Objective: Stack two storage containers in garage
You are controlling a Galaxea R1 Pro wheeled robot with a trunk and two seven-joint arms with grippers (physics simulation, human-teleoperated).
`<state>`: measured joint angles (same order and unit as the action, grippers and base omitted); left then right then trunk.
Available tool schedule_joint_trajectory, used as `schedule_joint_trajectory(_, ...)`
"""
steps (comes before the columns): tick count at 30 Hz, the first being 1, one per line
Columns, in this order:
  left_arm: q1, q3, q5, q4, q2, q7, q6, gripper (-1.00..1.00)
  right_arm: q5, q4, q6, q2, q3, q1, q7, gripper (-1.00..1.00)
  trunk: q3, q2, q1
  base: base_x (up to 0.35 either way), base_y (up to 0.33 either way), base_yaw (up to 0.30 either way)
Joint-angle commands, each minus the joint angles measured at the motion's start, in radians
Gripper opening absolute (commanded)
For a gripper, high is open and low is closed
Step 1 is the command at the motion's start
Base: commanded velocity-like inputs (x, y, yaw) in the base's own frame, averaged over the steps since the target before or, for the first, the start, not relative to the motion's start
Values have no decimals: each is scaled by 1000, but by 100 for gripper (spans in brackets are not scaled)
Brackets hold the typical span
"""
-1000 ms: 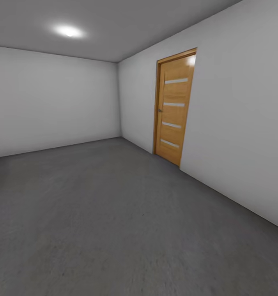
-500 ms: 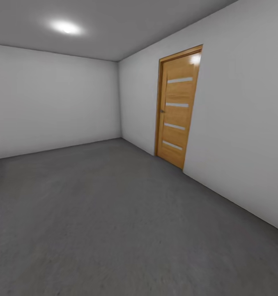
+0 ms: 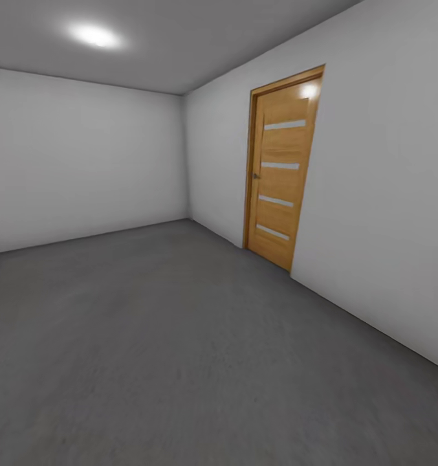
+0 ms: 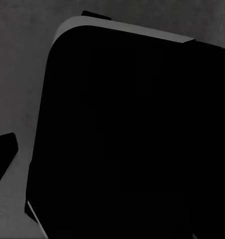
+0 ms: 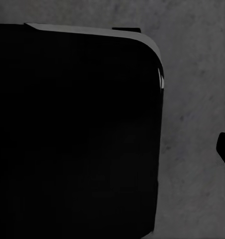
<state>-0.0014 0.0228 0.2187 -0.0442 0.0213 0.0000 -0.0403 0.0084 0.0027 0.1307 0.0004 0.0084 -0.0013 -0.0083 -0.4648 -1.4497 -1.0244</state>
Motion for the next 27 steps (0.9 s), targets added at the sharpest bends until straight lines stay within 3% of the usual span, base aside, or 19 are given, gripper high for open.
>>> schedule_joint_trajectory(1, 0, 2, 5, 0, 0, 0, -4, 100, 1, 0, 3, 0, 1, 0, -1, 100, -1, 0, -1, 322, 1, -185)
schedule_joint_trajectory(23, 0, 2, 5, 0, 0, 0, -7, 100, 1, 0, 3, -1, 1, 0, 0, 100, -1, 0, -1, 322, 12, -270)
schedule_joint_trajectory(27, 0, 2, 5, 0, 0, 0, -8, 100, 1, 0, 3, -4, 1, 0, 1, 100, -1, 0, -1, 322, 106, -92)
